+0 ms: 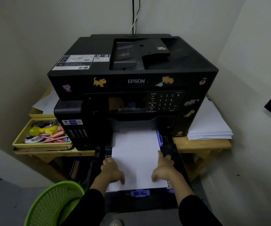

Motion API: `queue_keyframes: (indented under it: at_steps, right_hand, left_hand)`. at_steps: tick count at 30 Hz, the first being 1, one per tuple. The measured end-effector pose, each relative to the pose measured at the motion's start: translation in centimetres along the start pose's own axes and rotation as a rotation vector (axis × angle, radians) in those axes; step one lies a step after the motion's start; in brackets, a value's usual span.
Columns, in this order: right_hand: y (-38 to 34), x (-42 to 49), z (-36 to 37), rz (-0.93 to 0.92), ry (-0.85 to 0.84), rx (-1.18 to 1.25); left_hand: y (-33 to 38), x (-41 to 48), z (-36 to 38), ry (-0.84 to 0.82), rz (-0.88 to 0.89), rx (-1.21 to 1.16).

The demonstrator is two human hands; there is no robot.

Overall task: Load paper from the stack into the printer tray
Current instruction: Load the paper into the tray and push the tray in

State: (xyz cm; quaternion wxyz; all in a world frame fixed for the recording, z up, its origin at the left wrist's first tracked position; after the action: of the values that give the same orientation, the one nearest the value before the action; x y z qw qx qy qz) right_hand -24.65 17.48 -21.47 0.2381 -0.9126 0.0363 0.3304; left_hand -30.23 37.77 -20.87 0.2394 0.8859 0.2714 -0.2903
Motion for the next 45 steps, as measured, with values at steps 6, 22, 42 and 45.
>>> queue_keyframes:
  at_steps: [6,22,42,45]
  right_hand:
    - [0.3,-1.3,1.4,-0.078,-0.034,-0.277]
    - [2.4,-2.6,-1.9,0.089,0.685,-0.232]
    - [3.8,-1.5,-1.3,0.227,0.639,-0.022]
    - [3.8,-1.2,-1.2,0.21,0.641,0.002]
  left_hand:
    - [0.5,-1.2,1.6,-0.052,0.048,0.249]
    - [-0.9,-2.9,0.6,0.52,-0.035,0.026]
    - [-3.6,-3.8,0.2,0.418,-0.31,-0.127]
    - [-4.0,-3.5,-0.1,0.445,-0.287,-0.09]
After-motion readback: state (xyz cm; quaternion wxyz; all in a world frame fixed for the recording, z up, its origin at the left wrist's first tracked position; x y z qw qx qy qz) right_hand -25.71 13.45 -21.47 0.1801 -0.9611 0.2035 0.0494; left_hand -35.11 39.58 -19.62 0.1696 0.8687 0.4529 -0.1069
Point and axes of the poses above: each hand's wrist, its own x-axis towards the middle knuckle, its own z-axis out of the palm, y = z × x, the point moved 4 cm from there along x, towards the middle knuckle, and after that the axes turned 1 degree about -x, right-handed, at the moved point
